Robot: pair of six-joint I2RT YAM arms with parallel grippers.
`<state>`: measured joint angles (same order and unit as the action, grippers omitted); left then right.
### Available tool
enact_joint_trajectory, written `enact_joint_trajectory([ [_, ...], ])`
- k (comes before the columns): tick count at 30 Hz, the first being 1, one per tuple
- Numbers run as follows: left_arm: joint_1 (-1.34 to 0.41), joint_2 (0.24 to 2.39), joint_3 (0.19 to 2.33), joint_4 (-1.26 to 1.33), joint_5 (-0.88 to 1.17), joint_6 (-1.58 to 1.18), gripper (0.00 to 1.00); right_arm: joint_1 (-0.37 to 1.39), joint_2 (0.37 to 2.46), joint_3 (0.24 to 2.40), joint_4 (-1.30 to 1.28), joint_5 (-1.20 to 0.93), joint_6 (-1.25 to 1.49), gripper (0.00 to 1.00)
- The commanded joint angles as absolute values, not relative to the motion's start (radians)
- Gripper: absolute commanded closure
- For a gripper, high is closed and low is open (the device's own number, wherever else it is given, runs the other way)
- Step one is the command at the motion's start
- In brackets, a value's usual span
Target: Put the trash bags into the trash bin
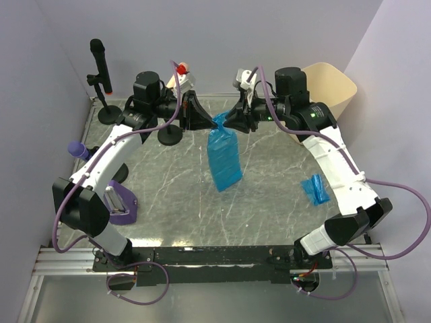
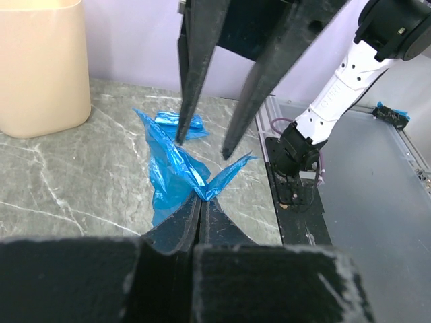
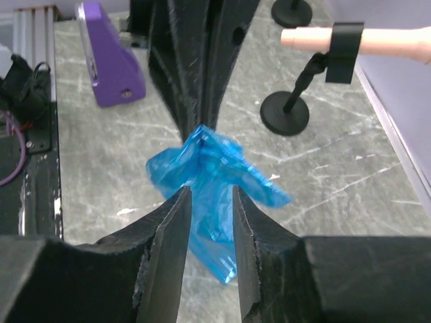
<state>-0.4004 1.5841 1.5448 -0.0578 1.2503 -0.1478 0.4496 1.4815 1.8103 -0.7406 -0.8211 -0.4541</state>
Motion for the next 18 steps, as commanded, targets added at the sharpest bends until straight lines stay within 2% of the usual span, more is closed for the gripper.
enact_joint_trajectory([
  [1,-0.400,1.577,1.580,-0.040,1.252,-0.149,0.99,0.463,1.410,1.807,-0.798,-0.838,-0.520,0.61],
  [10,-0.402,1.592,1.585,0.018,1.269,-0.195,0.99,0.506,1.450,1.796,-0.766,-0.781,-0.517,0.58],
  [15,-0.400,1.588,1.588,0.002,1.267,-0.176,0.99,0.517,1.489,1.822,-0.738,-0.712,-0.505,0.65],
  [18,-0.400,1.585,1.585,0.002,1.261,-0.173,0.99,0.517,1.491,1.836,-0.729,-0.696,-0.508,0.76],
])
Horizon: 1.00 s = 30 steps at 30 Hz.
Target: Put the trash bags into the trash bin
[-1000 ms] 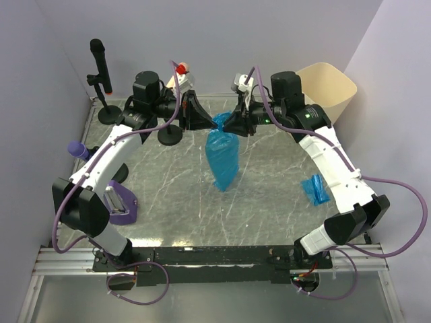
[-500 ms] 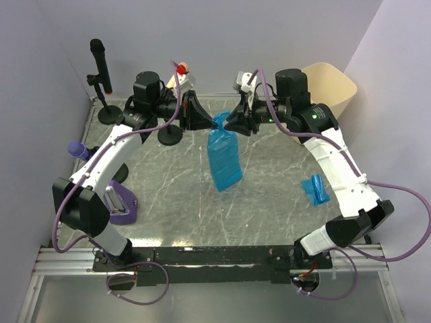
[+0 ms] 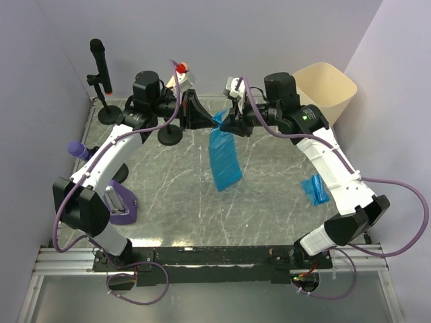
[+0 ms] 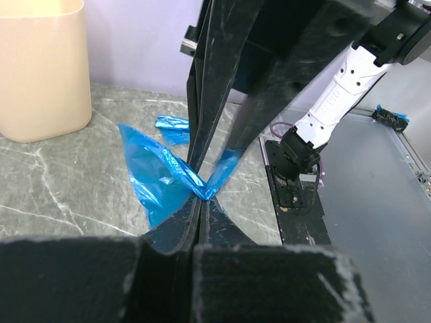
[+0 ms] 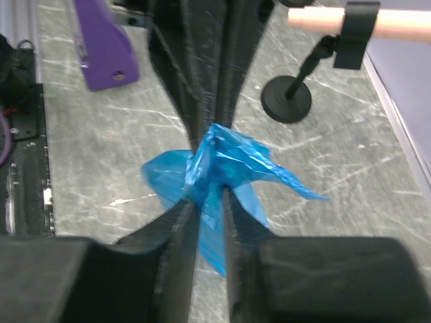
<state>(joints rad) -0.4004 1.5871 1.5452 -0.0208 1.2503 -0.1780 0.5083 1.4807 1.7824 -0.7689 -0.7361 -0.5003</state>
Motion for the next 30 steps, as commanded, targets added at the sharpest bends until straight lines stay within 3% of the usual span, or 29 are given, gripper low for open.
enact_joint_trajectory([
  [1,-0.400,1.583,1.583,0.002,1.261,-0.175,0.99,0.517,1.493,1.836,-0.730,-0.690,-0.512,0.77],
  [4,-0.400,1.582,1.578,0.002,1.259,-0.175,0.99,0.517,1.485,1.829,-0.738,-0.680,-0.526,0.87],
  [6,-0.400,1.580,1.582,-0.024,1.258,-0.167,0.99,0.517,1.477,1.819,-0.742,-0.684,-0.532,1.00],
  [26,-0.390,1.579,1.609,-0.129,1.253,-0.100,0.99,0.453,1.361,1.720,-0.772,-0.689,-0.557,1.00],
  [27,-0.390,1.572,1.599,-0.114,1.255,-0.112,0.99,0.453,1.364,1.723,-0.781,-0.708,-0.554,0.85],
  [30,-0.388,1.578,1.598,-0.084,1.262,-0.141,1.00,0.465,1.377,1.720,-0.773,-0.761,-0.529,0.65],
])
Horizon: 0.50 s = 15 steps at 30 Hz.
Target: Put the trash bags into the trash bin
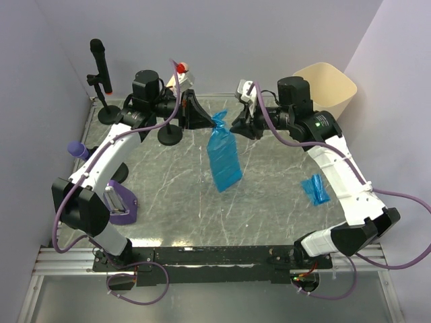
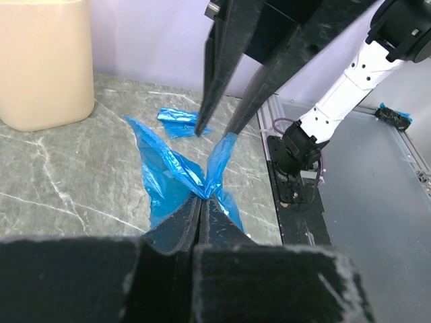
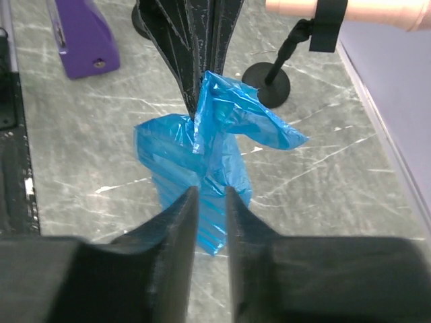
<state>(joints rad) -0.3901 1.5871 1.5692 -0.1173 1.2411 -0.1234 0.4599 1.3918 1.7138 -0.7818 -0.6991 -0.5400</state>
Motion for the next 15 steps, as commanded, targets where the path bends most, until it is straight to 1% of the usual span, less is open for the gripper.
enact_joint_trajectory([
  [1,-0.388,1.582,1.603,-0.081,1.266,-0.149,0.99,0.475,1.382,1.717,-0.761,-0.752,-0.528,0.61],
  [4,-0.388,1.589,1.612,-0.063,1.278,-0.173,0.99,0.497,1.410,1.733,-0.753,-0.736,-0.540,0.57],
  [9,-0.390,1.588,1.614,-0.071,1.281,-0.172,0.99,0.512,1.474,1.805,-0.741,-0.738,-0.531,0.59],
  [11,-0.390,1.586,1.612,-0.074,1.281,-0.172,0.99,0.518,1.496,1.822,-0.733,-0.726,-0.529,0.63],
  [15,-0.388,1.586,1.615,-0.089,1.278,-0.156,0.99,0.520,1.506,1.838,-0.729,-0.709,-0.528,0.83],
])
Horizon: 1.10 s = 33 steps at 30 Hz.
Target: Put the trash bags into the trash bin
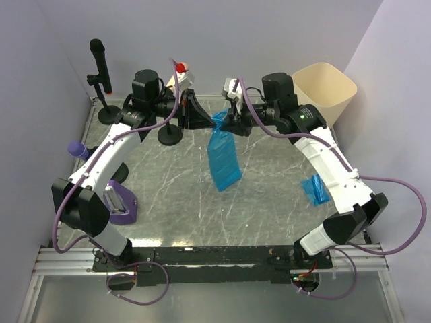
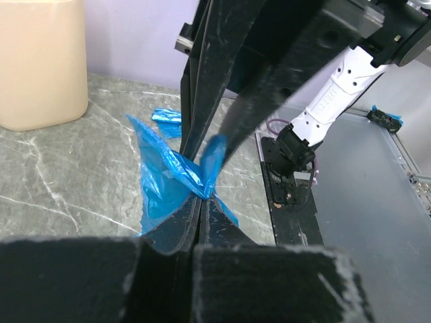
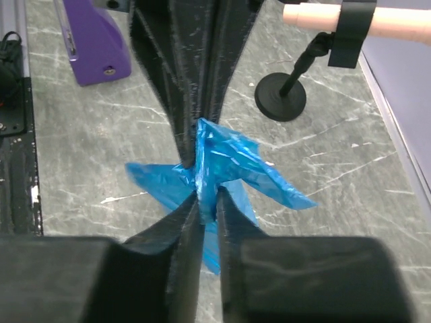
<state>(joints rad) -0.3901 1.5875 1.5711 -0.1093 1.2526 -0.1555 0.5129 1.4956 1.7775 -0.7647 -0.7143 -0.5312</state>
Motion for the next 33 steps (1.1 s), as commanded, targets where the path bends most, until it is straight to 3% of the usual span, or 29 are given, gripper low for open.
enact_joint_trajectory([
  [1,-0.390,1.585,1.615,-0.087,1.275,-0.158,1.00,0.519,1.502,1.838,-0.733,-0.703,-0.535,0.89],
  [3,-0.387,1.582,1.609,-0.083,1.270,-0.158,0.99,0.519,1.496,1.832,-0.752,-0.693,-0.552,1.00],
  [14,-0.339,1.589,1.608,-0.146,1.256,-0.106,1.00,0.460,1.321,1.692,-0.822,-0.701,-0.577,1.00],
  [24,-0.339,1.580,1.574,-0.100,1.270,-0.144,0.99,0.410,1.287,1.669,-0.835,-0.750,-0.551,1.00],
  [25,-0.348,1.583,1.563,-0.053,1.275,-0.178,0.94,0.410,1.287,1.664,-0.822,-0.761,-0.542,1.00],
  [27,-0.379,1.592,1.566,-0.014,1.264,-0.196,0.69,0.411,1.302,1.667,-0.802,-0.791,-0.519,1.00],
  [28,-0.406,1.597,1.577,-0.011,1.258,-0.184,0.61,0.410,1.311,1.677,-0.799,-0.805,-0.514,1.00],
  [33,-0.457,1.635,1.615,0.093,1.278,-0.242,0.55,0.411,1.373,1.710,-0.764,-0.845,-0.491,0.97],
])
